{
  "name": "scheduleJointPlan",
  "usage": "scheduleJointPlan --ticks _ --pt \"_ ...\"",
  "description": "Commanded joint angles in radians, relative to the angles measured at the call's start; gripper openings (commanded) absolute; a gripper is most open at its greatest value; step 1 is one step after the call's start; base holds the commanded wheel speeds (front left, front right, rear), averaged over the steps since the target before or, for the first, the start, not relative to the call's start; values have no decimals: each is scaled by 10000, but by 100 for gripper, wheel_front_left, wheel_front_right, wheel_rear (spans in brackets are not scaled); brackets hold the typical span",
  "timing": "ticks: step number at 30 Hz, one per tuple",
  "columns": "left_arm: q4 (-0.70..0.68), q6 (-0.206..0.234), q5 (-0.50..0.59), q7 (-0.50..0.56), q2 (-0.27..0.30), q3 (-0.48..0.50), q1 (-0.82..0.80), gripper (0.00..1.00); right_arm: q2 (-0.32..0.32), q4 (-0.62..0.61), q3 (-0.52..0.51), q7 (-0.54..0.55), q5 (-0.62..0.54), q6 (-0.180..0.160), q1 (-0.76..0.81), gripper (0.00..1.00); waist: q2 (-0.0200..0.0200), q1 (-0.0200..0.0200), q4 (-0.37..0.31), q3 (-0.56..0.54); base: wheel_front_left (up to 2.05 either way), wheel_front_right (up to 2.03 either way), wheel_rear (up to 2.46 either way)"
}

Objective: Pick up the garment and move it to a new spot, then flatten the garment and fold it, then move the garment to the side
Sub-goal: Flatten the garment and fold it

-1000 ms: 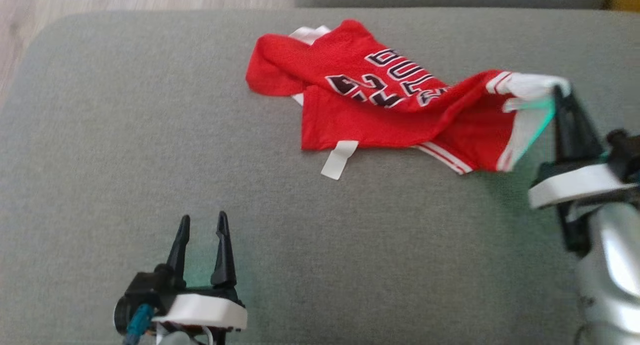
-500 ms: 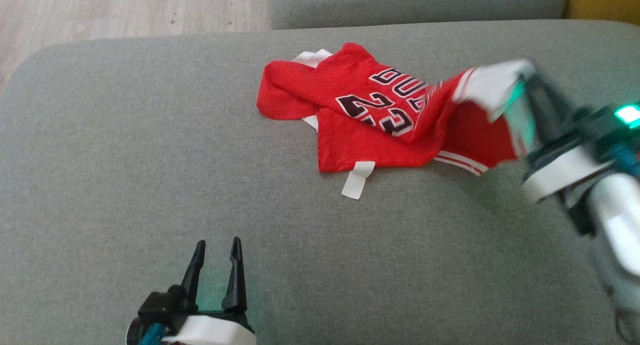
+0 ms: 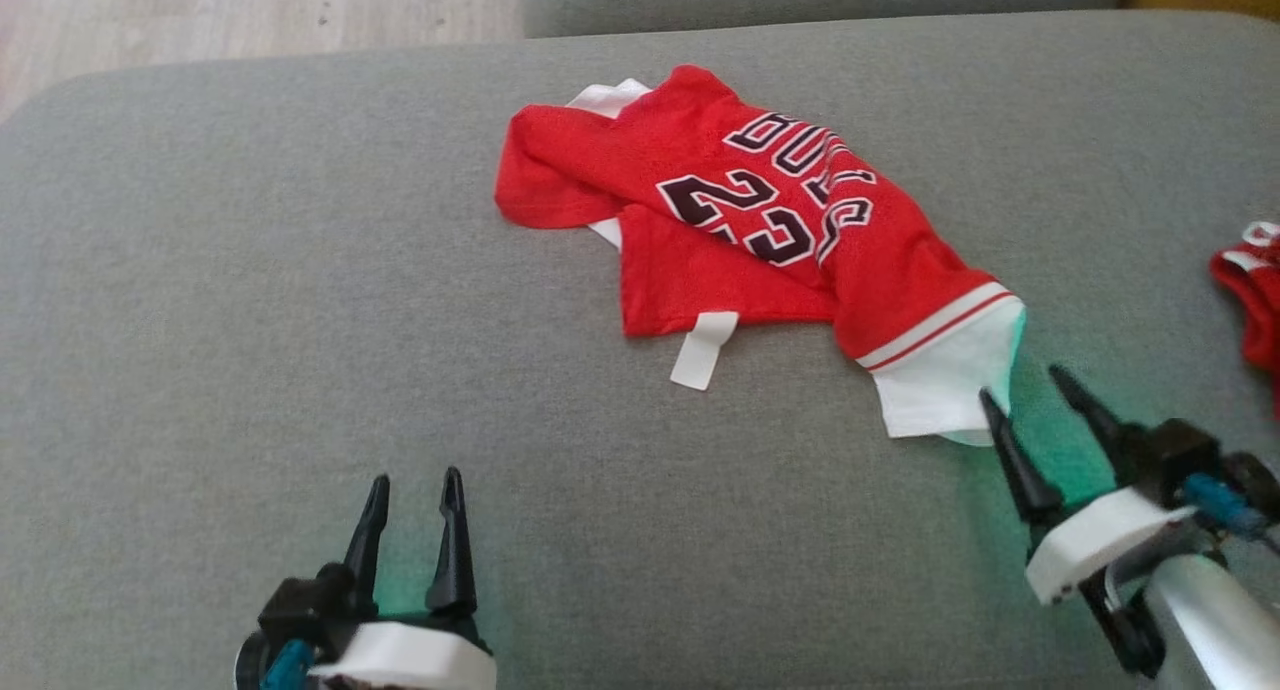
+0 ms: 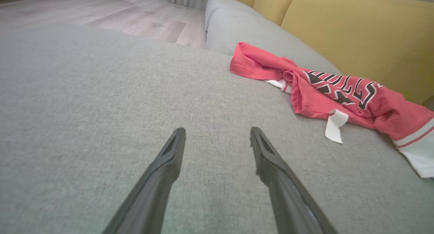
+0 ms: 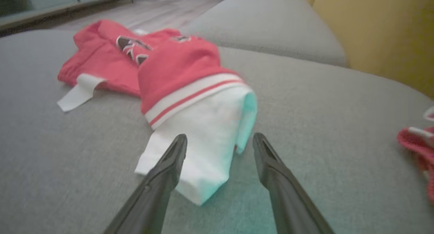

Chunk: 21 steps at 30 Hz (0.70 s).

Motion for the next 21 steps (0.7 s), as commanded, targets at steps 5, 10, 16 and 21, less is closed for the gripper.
scheduleJointPlan --ticks 5,10,16,21 --pt "-429 -59 89 -53 -3 238 -704 100 821 -1526 -1353 -226 -420 35 473 100 0 0 -345 58 0 0 0" --pt "-333 -165 37 -53 -3 -160 -1308 100 1811 -2280 -2065 -230 -824 35 928 100 0 0 -624 217 0 0 0" --pt "384 -360 -335 -53 -3 -1292 -2974 100 2319 -2436 -1946 -232 -1073 35 685 100 0 0 -1077 702 0 0 0" --pt "1904 -108 -697 -53 -3 -2145 -4397 100 2416 -2451 -1685 -232 -1156 35 340 100 0 0 -1623 1136 0 0 0"
